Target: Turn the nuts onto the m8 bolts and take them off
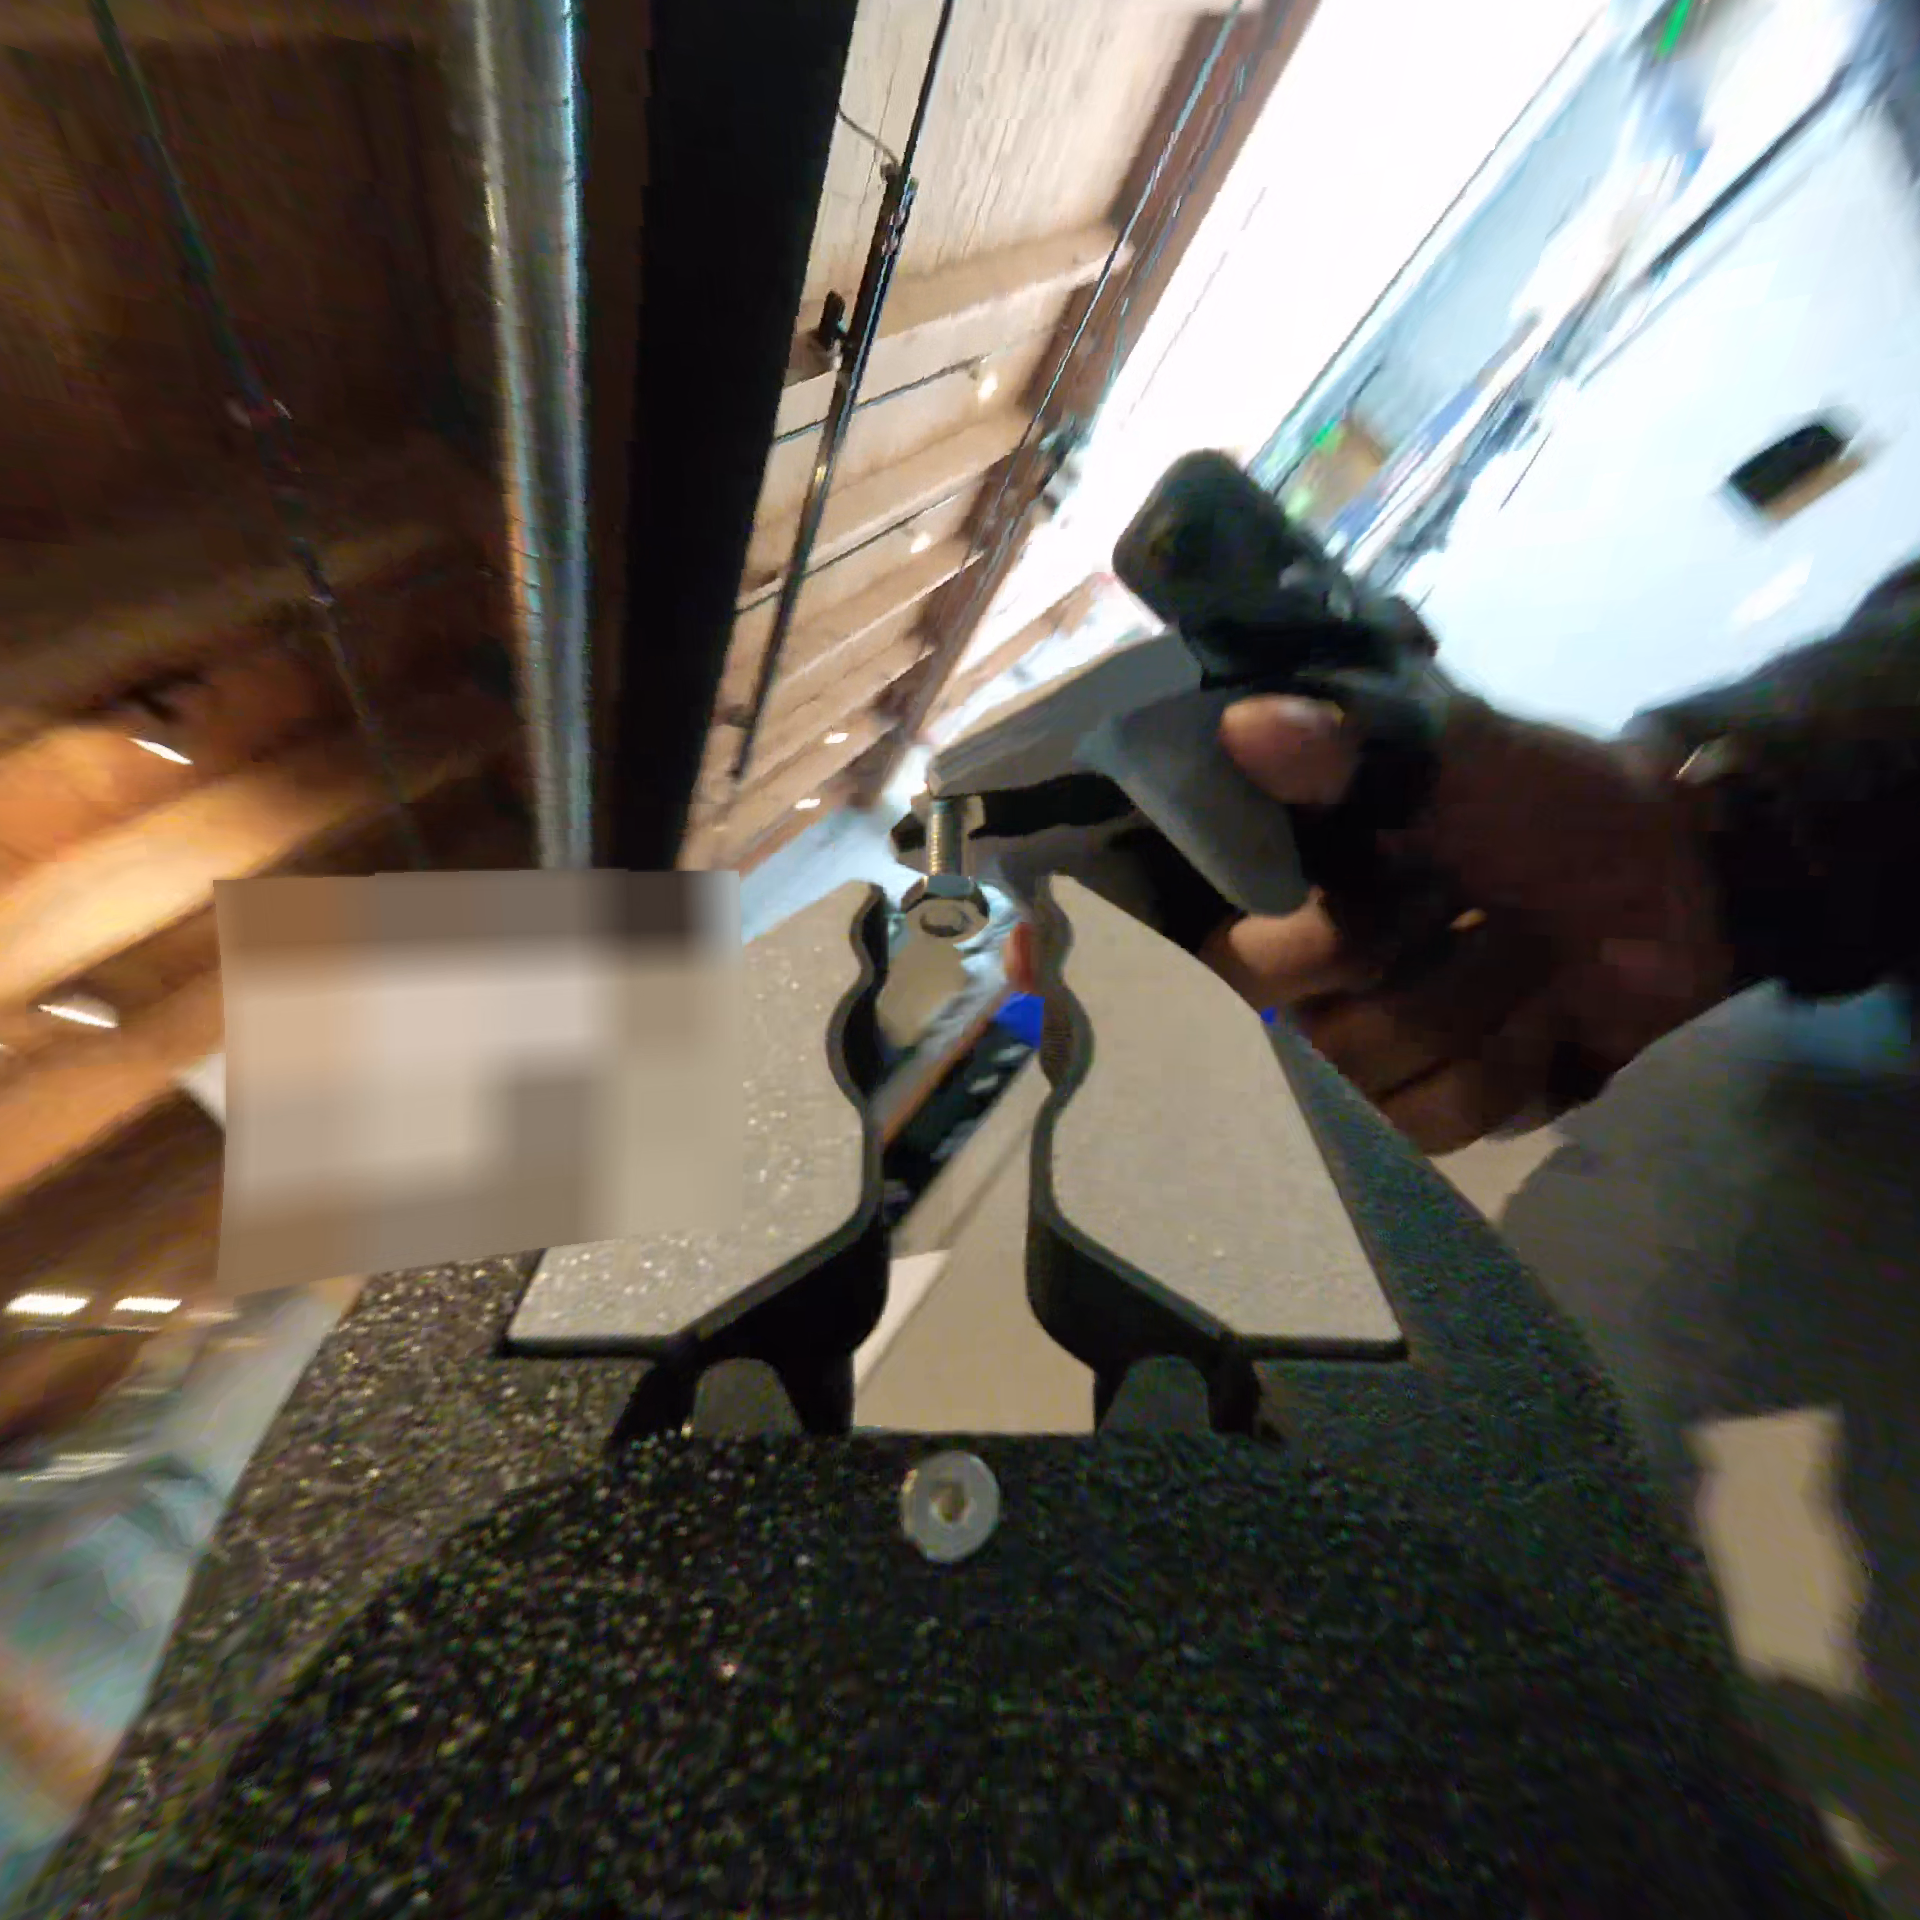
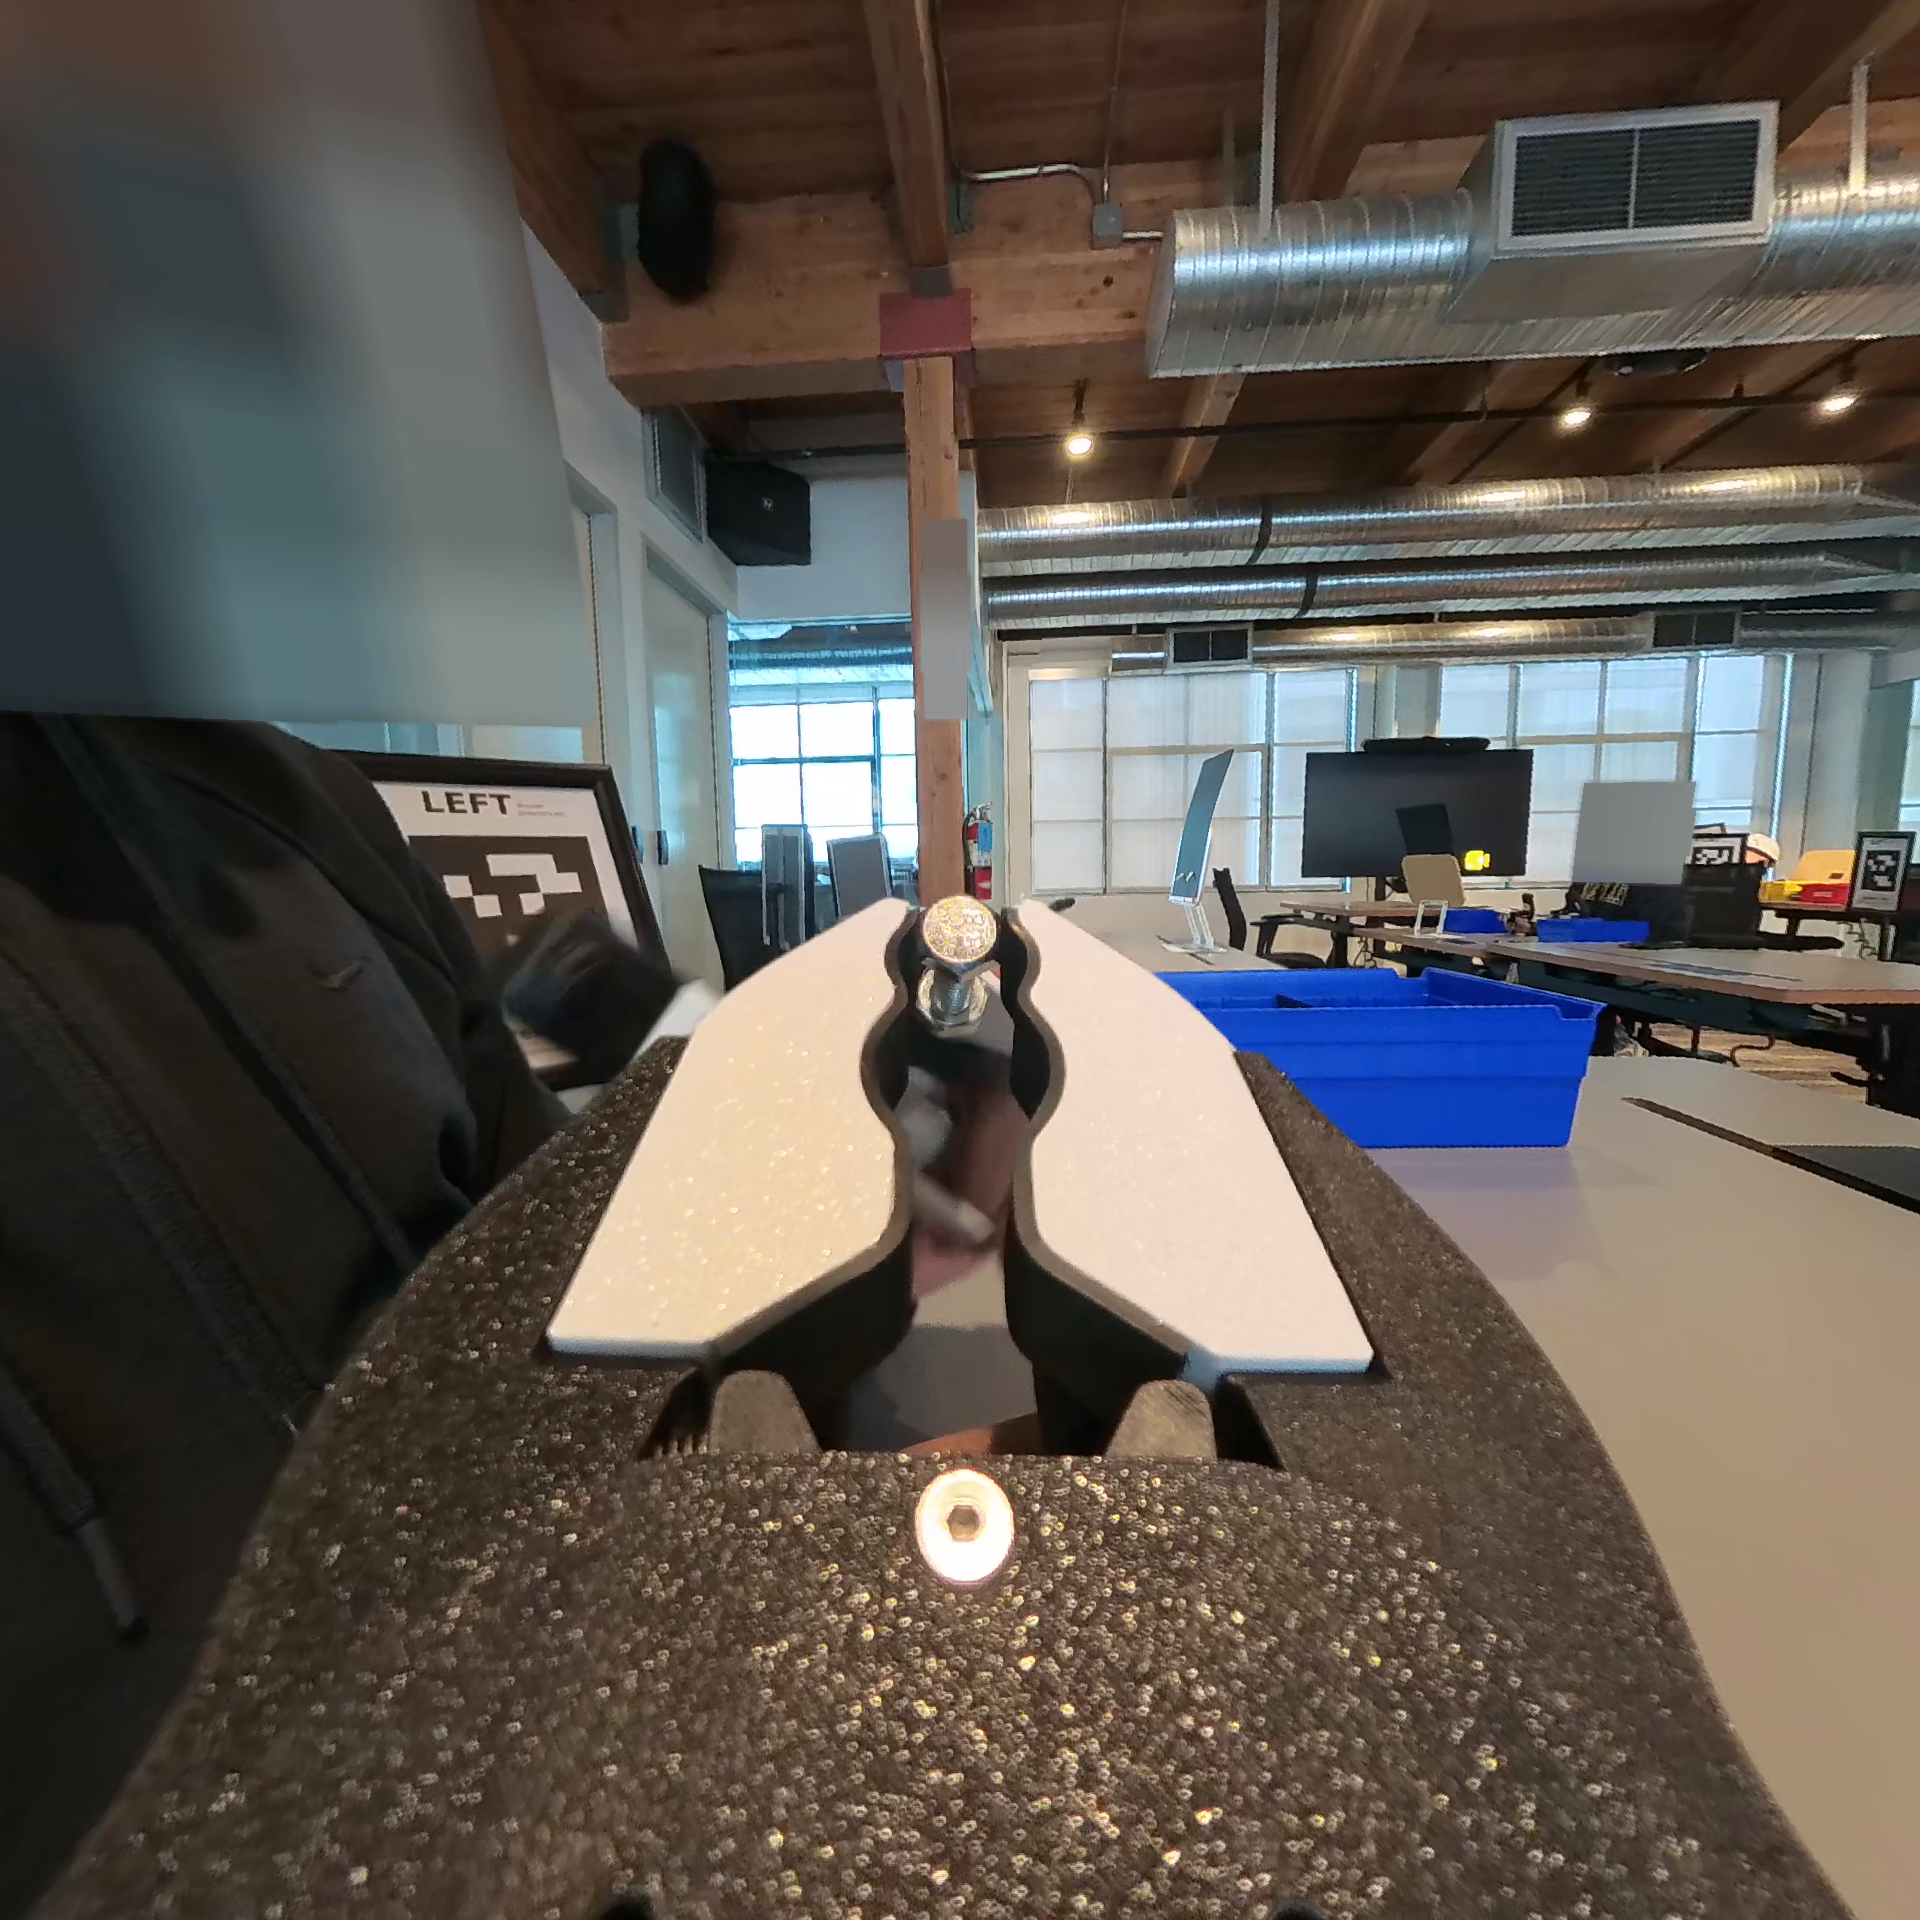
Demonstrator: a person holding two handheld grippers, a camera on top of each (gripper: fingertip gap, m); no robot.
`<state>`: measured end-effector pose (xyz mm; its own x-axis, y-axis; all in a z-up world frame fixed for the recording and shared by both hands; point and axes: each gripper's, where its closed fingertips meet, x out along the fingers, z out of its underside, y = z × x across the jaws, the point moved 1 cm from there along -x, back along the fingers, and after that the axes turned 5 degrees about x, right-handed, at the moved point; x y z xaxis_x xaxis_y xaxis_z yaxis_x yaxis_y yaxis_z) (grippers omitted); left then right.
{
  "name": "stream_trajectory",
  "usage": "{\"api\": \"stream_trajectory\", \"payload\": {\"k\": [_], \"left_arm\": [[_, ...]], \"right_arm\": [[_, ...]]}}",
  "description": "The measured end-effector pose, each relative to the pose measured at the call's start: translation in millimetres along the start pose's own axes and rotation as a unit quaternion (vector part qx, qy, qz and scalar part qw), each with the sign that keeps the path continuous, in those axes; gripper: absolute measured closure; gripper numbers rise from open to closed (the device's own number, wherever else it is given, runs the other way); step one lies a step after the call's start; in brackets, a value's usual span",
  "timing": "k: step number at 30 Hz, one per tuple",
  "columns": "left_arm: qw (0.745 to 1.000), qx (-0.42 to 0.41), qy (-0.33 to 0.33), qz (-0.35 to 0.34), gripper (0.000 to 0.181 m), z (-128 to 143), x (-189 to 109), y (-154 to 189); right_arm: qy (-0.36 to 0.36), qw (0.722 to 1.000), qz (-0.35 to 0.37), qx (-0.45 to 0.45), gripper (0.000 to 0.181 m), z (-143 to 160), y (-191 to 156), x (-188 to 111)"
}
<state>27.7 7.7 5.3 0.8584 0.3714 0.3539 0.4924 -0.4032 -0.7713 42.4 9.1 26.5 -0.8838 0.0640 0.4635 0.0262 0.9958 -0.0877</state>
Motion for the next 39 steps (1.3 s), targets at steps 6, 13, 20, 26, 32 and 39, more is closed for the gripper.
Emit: {"api": "stream_trajectory", "payload": {"k": [6, 13, 20, 26, 32, 39], "left_arm": [[0.944, -0.315, 0.064, 0.071, 0.147, -3, -2, -12], [0.868, -0.472, 0.077, 0.135, 0.152, -2, 1, -5], [0.923, -0.368, 0.040, 0.103, 0.167, 1, 5, 1], [0.990, 0.120, -0.061, -0.039, 0.167, 6, 3, -6], [0.992, 0.112, -0.063, -0.018, 0.167, 13, -2, -6], [0.993, -0.008, -0.050, 0.111, 0.167, 29, -16, 7]], "right_arm": [[0.009, 1.000, 0.001, 0.008, 0.167, -3, 2, -3], [0.006, 1.000, -0.002, 0.009, 0.167, 0, 1, -3], [0.001, 1.000, 0.002, 0.006, 0.167, 3, -1, -4], [-0.001, 1.000, 0.003, 0.012, 0.167, 3, -1, -1], [-0.027, 0.999, 0.019, 0.024, 0.166, 9, 7, 0], [-0.141, 0.986, 0.068, -0.049, 0.146, 23, 20, -24]]}}
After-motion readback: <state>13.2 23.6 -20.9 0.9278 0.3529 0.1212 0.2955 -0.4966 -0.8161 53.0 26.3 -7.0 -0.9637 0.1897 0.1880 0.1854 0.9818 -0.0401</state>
